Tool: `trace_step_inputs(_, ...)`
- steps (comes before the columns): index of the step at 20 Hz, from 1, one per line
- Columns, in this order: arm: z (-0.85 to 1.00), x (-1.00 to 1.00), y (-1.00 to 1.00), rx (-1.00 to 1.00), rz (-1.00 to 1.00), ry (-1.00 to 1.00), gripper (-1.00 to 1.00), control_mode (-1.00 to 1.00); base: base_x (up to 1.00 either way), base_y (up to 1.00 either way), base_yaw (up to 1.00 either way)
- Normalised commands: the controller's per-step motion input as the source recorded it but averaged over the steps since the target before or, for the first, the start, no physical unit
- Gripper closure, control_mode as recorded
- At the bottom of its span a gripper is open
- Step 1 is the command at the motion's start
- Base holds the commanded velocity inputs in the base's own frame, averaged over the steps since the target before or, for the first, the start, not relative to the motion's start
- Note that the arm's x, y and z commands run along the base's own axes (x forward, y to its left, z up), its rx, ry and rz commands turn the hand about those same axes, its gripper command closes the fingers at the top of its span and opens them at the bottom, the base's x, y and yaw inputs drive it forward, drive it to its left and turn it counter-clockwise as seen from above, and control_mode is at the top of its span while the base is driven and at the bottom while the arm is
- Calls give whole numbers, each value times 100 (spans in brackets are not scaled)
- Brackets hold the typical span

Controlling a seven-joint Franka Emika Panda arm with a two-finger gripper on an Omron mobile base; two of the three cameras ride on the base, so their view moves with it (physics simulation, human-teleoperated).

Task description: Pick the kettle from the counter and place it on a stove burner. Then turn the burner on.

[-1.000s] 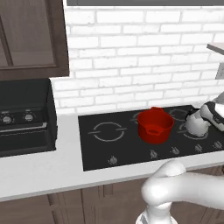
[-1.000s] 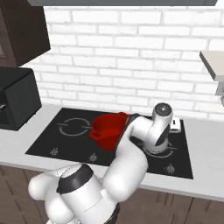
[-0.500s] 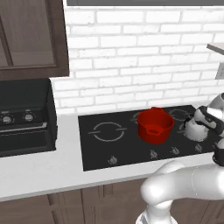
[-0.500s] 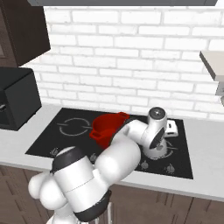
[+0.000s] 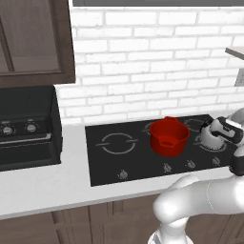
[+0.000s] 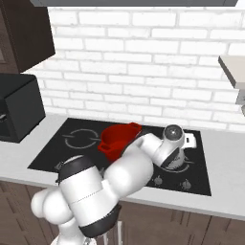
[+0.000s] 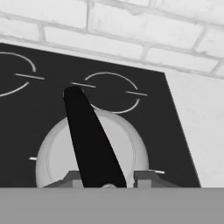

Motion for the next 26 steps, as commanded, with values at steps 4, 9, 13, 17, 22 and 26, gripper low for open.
trace_step_inputs(4, 0, 24, 0, 0, 0, 0, 100, -100, 0, 0, 0)
trace_step_inputs(9, -8, 24, 0, 0, 0, 1, 100, -100, 0, 0, 0)
trace_step_inputs(13, -3, 13, 0, 0, 0, 0, -100, -100, 0, 0, 0)
trace_step_inputs(17, 0, 0, 0, 0, 0, 0, -100, -100, 0, 0, 0)
trace_step_inputs(22, 17, 0, 0, 0, 0, 0, -100, -100, 0, 0, 0)
trace_step_inputs(26, 36, 0, 0, 0, 0, -1, -100, -100, 0, 0, 0)
